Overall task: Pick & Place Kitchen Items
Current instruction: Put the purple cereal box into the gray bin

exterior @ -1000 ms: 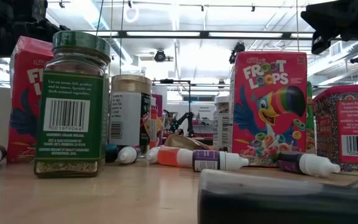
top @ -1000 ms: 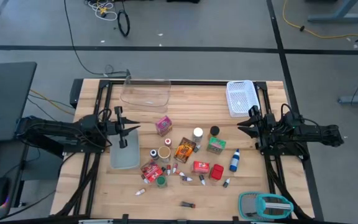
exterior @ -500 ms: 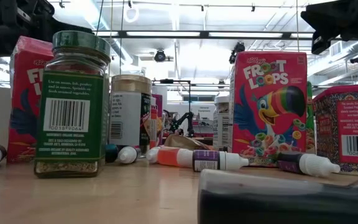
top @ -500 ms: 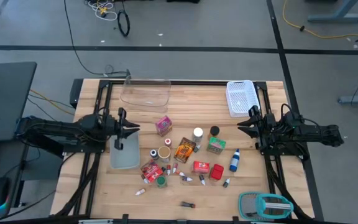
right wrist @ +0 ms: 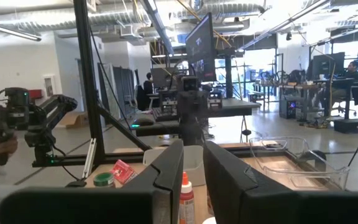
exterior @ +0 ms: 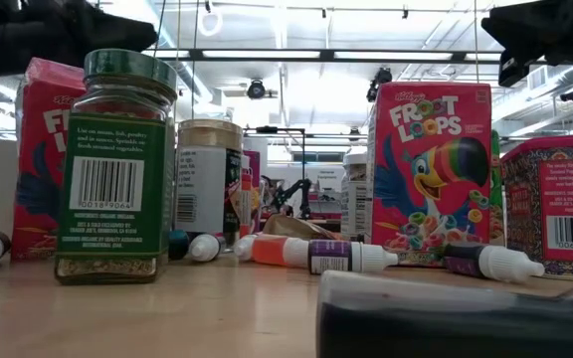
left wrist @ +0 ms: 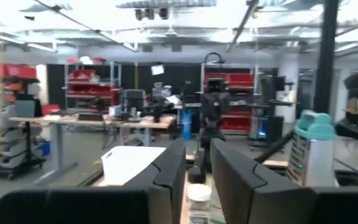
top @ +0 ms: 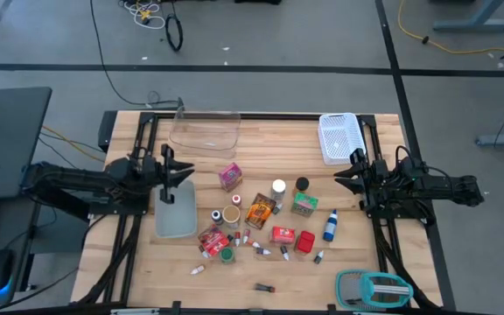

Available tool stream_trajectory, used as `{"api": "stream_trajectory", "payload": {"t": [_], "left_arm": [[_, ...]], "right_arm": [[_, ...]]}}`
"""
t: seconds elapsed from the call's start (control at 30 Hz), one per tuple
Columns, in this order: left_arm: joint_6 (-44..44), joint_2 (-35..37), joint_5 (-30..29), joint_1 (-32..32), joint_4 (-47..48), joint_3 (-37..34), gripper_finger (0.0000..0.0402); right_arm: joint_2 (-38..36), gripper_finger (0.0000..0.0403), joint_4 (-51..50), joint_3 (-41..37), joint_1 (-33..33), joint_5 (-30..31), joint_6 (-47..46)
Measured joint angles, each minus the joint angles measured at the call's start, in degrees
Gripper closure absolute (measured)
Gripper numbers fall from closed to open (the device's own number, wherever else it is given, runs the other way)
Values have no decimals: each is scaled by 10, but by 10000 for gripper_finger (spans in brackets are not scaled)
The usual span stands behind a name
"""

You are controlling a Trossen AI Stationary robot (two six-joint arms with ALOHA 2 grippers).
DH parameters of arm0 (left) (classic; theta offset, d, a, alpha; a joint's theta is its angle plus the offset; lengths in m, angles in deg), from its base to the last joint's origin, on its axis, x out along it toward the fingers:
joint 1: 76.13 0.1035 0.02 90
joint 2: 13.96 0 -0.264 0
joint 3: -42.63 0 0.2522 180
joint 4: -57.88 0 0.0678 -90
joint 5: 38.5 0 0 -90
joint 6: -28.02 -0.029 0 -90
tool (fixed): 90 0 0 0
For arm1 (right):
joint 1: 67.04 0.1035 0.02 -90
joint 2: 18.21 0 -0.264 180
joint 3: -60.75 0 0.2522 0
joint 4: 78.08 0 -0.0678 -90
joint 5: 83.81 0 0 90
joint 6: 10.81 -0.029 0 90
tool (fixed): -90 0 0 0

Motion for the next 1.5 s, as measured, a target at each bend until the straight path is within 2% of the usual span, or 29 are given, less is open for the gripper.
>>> {"api": "stream_trajectory", "payload": {"t": [0.27,0.43,0.5,0.57,0.67,0.77,0.9,1.07,1.27,1.5], "left_arm": [[-30,-111,-62,0,14,86,241],[-31,-185,-81,0,158,179,199],[-3,-219,-99,0,218,207,187],[12,-255,-119,0,238,221,178],[33,-310,-127,0,224,225,171],[52,-367,-122,0,202,225,170],[83,-442,-122,0,169,225,170],[84,-512,-137,1,109,225,170],[128,-542,-130,1,90,227,170],[104,-540,-136,1,90,227,170]], "right_arm": [[0,330,13,0,0,19,1],[0,330,16,0,0,21,7],[0,330,25,0,0,21,34],[0,330,40,0,0,24,81],[0,330,73,0,0,67,161],[0,330,108,0,0,144,210],[0,330,117,0,0,237,195],[4,330,116,0,0,317,166],[27,304,119,0,0,334,162],[59,221,131,0,0,328,123]]}}
